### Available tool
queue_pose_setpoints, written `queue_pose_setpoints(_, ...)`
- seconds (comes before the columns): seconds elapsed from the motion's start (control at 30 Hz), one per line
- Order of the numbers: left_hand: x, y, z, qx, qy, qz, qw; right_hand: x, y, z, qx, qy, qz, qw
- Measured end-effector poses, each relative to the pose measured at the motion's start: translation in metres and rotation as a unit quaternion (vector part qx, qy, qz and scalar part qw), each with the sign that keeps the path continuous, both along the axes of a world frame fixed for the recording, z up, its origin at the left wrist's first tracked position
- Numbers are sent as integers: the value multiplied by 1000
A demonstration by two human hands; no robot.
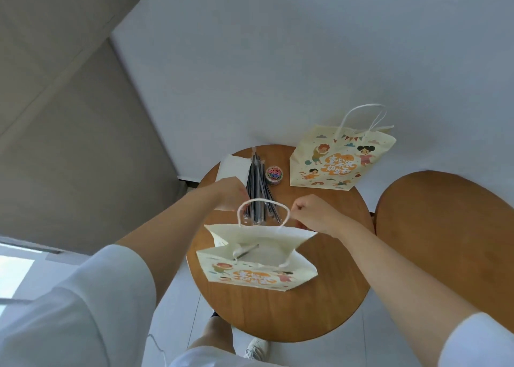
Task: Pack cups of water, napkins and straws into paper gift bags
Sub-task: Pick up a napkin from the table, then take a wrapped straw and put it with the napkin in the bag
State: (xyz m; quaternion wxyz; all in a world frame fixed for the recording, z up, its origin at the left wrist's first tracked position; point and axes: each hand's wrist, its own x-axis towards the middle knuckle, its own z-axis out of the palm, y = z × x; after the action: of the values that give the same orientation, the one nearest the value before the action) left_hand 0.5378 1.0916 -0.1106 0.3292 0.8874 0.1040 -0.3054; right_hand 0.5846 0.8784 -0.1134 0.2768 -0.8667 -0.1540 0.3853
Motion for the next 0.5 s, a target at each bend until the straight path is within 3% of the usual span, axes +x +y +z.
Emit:
queue_pose_setpoints(0.13, 34, 9, -33, 46, -12, -26, 998, 43, 31, -21, -40, 81, -17, 996)
queue_pose_setpoints(0.23, 58, 20, -55, 41, -13, -11, 999, 76, 56, -49, -76, 88, -55, 992)
queue_pose_setpoints(0.4, 88, 36, -92, 13, 6, -15, 1000, 122, 82, -106, -136, -27, -125, 983)
queue_pose_setpoints(0.5, 100, 45, -114, 2, 10, -29, 1000, 137, 92, -134, -146, -75, -117, 979)
